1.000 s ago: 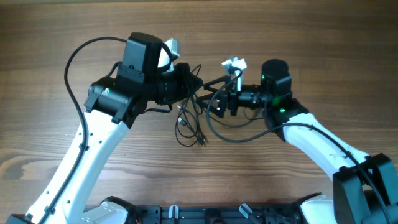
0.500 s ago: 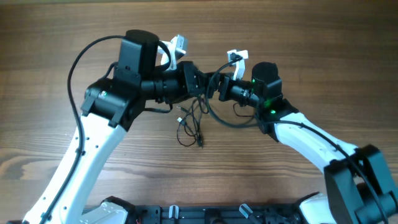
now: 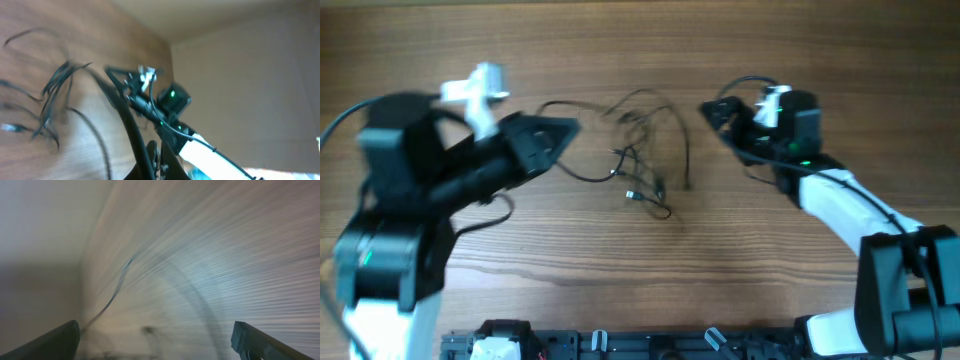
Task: Untangle cables
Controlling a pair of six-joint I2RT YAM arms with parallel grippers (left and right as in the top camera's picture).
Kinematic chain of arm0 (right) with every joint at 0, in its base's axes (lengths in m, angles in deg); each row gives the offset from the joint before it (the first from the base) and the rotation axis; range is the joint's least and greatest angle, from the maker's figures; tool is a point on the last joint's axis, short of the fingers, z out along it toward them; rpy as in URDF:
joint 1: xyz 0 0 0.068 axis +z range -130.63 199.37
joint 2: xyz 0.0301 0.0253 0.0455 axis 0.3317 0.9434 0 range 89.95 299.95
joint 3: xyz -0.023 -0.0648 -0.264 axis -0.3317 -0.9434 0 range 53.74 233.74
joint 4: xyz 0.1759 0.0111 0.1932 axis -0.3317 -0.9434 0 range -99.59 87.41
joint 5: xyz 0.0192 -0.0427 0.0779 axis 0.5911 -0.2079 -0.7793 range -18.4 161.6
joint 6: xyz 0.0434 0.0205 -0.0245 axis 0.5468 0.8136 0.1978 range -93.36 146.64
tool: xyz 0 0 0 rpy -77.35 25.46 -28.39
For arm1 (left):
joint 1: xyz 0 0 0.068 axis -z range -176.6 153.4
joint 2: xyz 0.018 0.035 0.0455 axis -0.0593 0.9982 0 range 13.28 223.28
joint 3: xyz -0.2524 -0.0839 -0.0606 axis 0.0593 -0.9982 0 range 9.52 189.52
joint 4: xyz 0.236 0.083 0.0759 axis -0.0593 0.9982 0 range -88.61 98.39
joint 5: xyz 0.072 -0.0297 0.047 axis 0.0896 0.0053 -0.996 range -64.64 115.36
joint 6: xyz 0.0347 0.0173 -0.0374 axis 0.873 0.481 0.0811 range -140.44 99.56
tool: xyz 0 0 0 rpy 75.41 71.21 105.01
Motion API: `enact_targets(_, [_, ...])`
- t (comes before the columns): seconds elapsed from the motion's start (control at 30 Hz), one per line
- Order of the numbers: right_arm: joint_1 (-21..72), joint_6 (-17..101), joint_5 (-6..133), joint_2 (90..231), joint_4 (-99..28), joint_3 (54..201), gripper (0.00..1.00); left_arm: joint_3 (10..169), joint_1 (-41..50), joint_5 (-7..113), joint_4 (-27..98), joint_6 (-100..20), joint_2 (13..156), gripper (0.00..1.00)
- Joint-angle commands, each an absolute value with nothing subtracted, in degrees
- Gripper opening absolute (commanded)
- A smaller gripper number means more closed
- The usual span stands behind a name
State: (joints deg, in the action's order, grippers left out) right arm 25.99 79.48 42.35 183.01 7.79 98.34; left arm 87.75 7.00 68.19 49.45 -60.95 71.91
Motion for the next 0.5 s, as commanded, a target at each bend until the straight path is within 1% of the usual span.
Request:
enact_targets(0.0, [19.73,74.39,43.72,184.15,3.17,98.25,0.99,88.28,1.71,69.46,50.08,-58.15,68.19,0.04])
enact_targets(0.07, [17.44,72.97,43.26,184.15,0.68,98.25,0.99,88.28,0.00,69.48,50.34,-58.13,67.52,0.04])
enact_targets(0.13, [16.04,68.81,38.83,184.15,-0.06,98.25,0.99,88.28,-0.52,69.46,50.34,-58.13,67.56,0.04])
enact_targets(0.23, [16.43,56.14,23.64,184.15,2.34,98.25,1.00,88.28,-0.46,69.53,50.30,-57.96,68.59,0.04])
enact_targets(0.3, [17.61,50.32,17.12,184.15,2.95,98.25,1.00,88.28,-0.46,70.53,50.01,-56.75,69.35,0.04])
enact_targets(0.47, [23.91,45.10,15.35,184.15,2.85,98.23,1.00,88.28,-0.46,82.70,45.29,-47.40,71.73,0.04])
